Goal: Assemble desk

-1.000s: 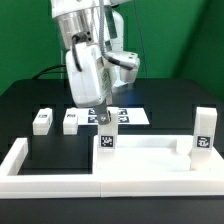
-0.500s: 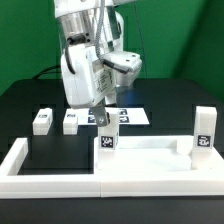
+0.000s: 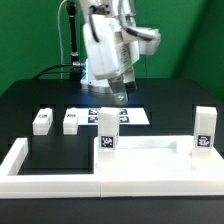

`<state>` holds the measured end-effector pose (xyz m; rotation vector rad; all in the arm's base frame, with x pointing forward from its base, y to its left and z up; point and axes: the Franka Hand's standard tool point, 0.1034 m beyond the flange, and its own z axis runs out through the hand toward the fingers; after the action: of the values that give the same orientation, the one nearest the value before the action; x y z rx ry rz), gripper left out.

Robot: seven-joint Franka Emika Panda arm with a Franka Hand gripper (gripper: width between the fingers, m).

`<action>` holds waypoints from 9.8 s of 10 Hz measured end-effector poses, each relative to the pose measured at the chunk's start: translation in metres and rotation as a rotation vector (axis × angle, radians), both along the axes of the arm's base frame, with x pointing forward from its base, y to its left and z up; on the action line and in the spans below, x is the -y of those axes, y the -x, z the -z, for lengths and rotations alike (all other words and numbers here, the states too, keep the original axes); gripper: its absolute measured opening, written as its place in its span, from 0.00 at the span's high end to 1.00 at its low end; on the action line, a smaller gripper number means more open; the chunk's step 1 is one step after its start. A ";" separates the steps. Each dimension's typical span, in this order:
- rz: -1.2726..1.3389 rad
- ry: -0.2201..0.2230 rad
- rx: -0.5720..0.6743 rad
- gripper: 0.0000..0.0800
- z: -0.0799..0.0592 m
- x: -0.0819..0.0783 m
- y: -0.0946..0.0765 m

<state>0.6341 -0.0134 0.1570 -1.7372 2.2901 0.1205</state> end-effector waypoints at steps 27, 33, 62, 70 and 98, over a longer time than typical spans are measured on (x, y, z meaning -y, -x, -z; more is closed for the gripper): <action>-0.202 0.167 -0.058 0.19 0.138 -0.040 0.111; -0.210 0.136 -0.106 0.43 0.144 -0.039 0.120; -1.440 0.273 0.067 0.92 0.142 0.029 0.133; -2.167 0.380 0.164 0.92 0.136 0.028 0.105; -3.328 0.555 0.252 0.92 0.122 -0.047 -0.012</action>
Offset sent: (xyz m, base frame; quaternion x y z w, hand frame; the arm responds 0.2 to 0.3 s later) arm 0.0000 0.0000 0.0000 0.0000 0.0000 0.0000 1.0000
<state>0.6466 0.0338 0.0353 2.1421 2.0235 0.1450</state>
